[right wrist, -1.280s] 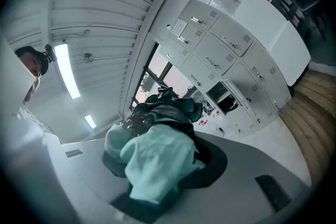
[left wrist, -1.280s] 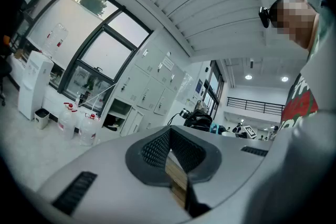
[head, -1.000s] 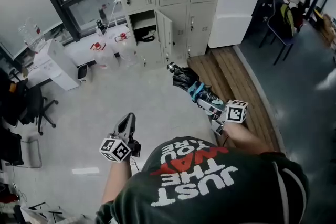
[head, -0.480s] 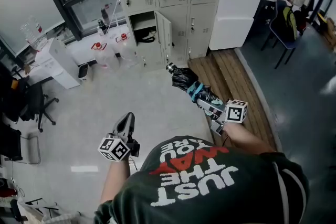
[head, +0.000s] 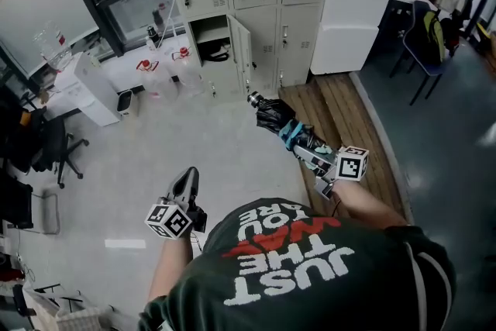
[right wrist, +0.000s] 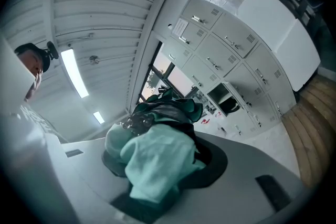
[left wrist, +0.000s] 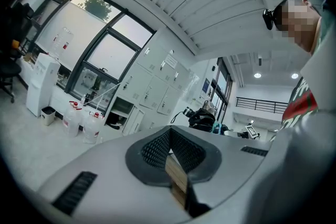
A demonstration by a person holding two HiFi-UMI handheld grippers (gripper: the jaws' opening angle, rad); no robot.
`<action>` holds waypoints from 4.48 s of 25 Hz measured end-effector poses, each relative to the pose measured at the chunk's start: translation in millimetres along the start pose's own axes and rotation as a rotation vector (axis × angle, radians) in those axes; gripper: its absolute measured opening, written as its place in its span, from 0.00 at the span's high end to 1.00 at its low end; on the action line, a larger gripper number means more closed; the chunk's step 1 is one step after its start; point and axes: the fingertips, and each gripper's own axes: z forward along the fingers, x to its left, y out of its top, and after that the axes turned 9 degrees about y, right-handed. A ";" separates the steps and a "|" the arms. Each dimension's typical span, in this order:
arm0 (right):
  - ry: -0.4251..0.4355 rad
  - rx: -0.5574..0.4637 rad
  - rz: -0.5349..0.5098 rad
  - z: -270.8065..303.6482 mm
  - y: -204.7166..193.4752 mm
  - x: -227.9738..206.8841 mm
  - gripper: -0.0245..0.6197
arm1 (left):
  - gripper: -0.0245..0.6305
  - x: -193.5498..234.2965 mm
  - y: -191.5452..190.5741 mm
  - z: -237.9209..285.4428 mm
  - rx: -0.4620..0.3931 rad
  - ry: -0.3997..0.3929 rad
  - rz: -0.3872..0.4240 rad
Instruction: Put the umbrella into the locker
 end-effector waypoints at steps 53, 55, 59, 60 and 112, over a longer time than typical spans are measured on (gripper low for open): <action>-0.086 -0.040 0.108 470.4 202.9 -406.8 0.63 | 0.97 398.9 146.0 548.7 0.268 -0.192 -0.005; -0.043 -0.004 0.111 475.9 218.5 -426.8 0.63 | 0.97 396.7 143.7 569.1 0.247 -0.134 -0.016; 0.032 0.109 0.109 483.8 235.3 -462.3 0.63 | 0.97 395.2 129.8 604.6 0.224 0.003 -0.072; 0.052 0.135 0.107 485.2 236.9 -470.5 0.63 | 0.97 394.0 124.2 612.5 0.229 0.031 -0.082; -0.435 0.113 0.254 520.2 20.1 -718.6 0.64 | 0.97 525.8 -122.7 693.2 0.582 -0.101 -0.138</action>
